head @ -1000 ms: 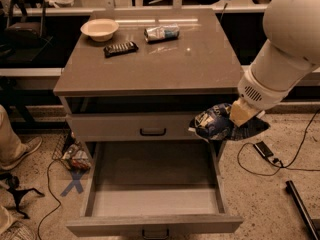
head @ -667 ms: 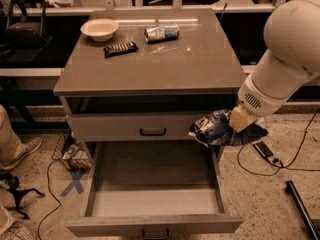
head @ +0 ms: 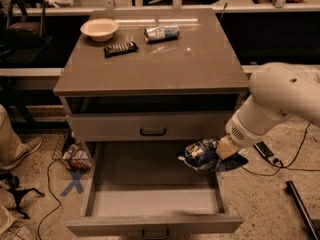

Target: Place blue chip bag into middle drawer

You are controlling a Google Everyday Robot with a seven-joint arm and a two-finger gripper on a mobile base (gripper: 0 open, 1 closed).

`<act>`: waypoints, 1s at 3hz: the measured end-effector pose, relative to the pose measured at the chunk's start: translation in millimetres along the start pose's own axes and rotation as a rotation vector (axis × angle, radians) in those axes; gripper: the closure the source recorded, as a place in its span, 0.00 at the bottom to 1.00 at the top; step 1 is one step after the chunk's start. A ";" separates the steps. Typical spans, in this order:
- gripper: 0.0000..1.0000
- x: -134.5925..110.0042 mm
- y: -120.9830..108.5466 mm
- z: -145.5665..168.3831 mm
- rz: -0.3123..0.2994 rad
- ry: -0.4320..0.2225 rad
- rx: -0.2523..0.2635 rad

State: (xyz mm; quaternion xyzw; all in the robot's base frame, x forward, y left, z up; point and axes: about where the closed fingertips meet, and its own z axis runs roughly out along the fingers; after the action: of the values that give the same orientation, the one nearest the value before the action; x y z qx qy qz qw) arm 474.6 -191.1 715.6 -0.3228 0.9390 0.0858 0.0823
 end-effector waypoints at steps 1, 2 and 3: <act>1.00 -4.3 10.8 60.6 0.020 -0.013 -0.099; 0.98 -18.4 37.3 112.5 0.014 -0.050 -0.234; 0.76 -26.2 59.1 136.6 -0.003 -0.057 -0.314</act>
Offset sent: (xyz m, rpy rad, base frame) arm 0.0062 0.0889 -0.1313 0.3127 0.1270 0.0398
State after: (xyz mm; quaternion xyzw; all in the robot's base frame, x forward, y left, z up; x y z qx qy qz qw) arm 471.9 -100.4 594.6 -0.3307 0.9108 0.2403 0.0575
